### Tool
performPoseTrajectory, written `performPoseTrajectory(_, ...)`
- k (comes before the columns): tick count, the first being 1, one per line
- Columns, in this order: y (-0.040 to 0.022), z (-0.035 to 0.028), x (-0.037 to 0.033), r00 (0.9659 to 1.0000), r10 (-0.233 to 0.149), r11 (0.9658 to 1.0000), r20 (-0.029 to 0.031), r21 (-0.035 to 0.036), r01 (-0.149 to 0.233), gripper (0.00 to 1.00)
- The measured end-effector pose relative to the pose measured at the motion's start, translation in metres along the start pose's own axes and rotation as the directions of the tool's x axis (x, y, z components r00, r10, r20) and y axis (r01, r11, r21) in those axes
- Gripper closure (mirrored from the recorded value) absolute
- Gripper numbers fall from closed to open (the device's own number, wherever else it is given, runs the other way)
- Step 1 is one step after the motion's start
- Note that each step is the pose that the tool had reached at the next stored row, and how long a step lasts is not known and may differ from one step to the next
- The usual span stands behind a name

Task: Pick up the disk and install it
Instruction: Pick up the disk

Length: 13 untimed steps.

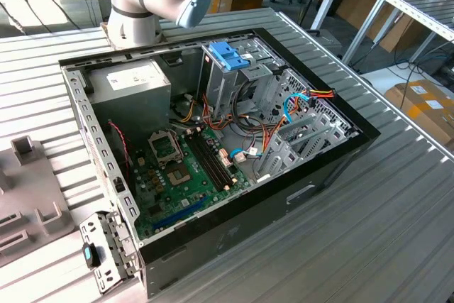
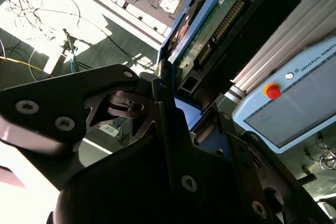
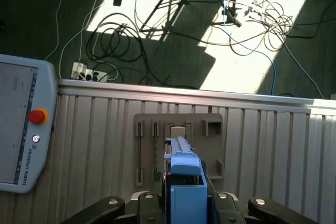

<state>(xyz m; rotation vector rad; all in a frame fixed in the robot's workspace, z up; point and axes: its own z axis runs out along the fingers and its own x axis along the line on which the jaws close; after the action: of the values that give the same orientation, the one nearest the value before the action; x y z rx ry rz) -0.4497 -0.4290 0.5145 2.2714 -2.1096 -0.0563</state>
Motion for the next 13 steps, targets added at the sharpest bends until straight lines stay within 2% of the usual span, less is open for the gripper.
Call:
performPoseTrajectory(6, 0.0003, -0.0001, 0.0038, 1.0, 0.0, 1.0, -0.0001, -0.0001, 0.0, 0.63)
performPoseTrajectory(13, 0.0002, -0.0001, 0.0043, 1.0, 0.0, 1.0, -0.0001, -0.0001, 0.0, 0.63)
